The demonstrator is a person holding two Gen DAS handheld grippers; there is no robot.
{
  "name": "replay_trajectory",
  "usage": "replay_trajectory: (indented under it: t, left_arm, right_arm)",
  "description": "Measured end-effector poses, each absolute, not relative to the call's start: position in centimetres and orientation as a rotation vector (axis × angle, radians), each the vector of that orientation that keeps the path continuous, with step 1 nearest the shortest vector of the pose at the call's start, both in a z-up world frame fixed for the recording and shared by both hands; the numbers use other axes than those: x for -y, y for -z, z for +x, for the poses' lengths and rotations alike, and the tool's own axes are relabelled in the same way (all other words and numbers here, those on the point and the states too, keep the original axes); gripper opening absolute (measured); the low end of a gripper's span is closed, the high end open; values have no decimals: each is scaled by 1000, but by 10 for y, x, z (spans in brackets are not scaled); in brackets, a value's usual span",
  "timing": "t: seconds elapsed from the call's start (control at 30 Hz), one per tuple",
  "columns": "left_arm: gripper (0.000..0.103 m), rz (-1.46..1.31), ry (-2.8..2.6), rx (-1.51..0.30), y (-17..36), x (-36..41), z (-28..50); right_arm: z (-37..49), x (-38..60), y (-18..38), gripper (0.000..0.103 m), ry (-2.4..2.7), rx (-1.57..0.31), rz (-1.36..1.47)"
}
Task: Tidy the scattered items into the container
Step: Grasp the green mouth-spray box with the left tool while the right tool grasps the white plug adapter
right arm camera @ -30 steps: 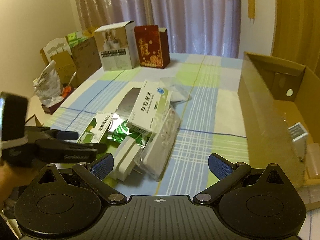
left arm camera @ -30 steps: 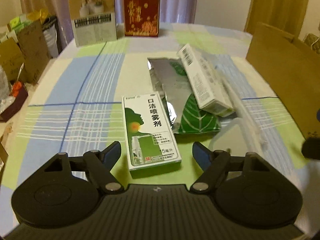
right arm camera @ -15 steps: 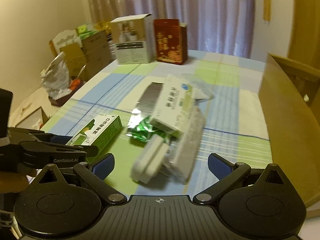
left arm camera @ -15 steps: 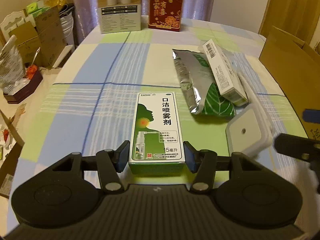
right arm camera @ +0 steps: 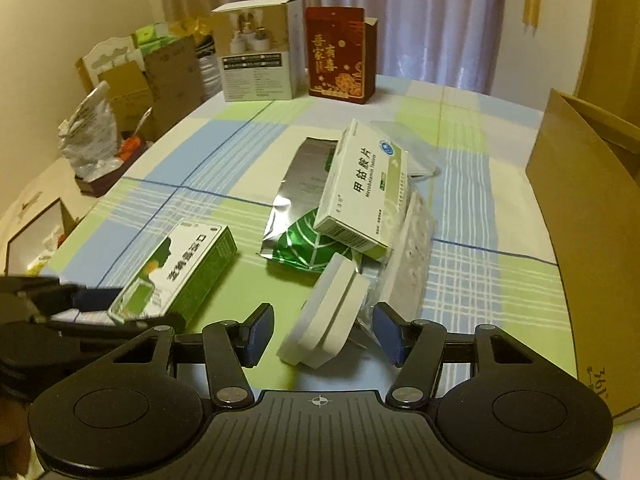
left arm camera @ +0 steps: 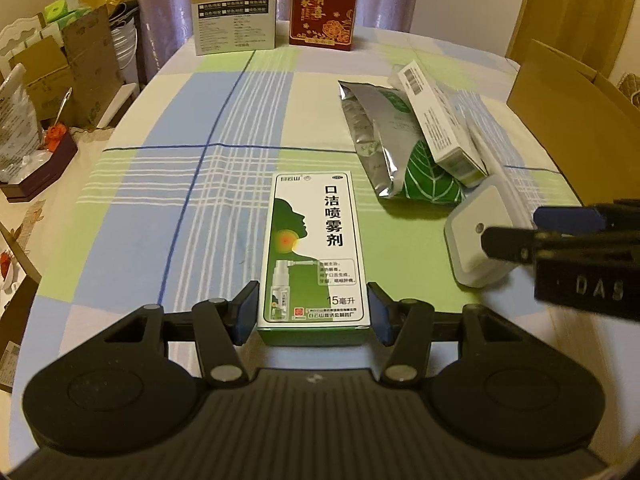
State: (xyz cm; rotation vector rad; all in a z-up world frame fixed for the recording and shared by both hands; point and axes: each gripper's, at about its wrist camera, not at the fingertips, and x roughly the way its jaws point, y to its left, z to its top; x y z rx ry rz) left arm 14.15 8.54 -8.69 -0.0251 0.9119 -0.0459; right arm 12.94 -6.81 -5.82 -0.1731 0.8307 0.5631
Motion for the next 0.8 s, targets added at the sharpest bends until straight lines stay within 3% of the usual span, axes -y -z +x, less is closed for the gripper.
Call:
replay_trajectory:
  t: [0.13, 0.33, 0.43, 0.57, 0.7, 0.8]
  left_arm:
    - [51, -15, 48, -922, 90, -84, 143]
    - [52, -7, 44, -926, 92, -82, 143]
    - [52, -2, 42, -935, 93, -82, 143]
    - [52, 16, 43, -939, 93, -79, 144]
    - [68, 26, 45, -929, 93, -76, 143]
    - [72, 35, 34, -920, 93, -76, 143]
  right_arm:
    - [124, 76, 56, 51, -543, -836, -136]
    - [130, 73, 64, 49, -547, -859, -107]
    - [135, 73, 65, 34, -560, -872, -88]
    - [133, 78, 62, 31, -580, -881, -81]
    - [119, 94, 54, 30, -600, -883, -110]
    - [104, 107, 53, 30, -614, -885, -171]
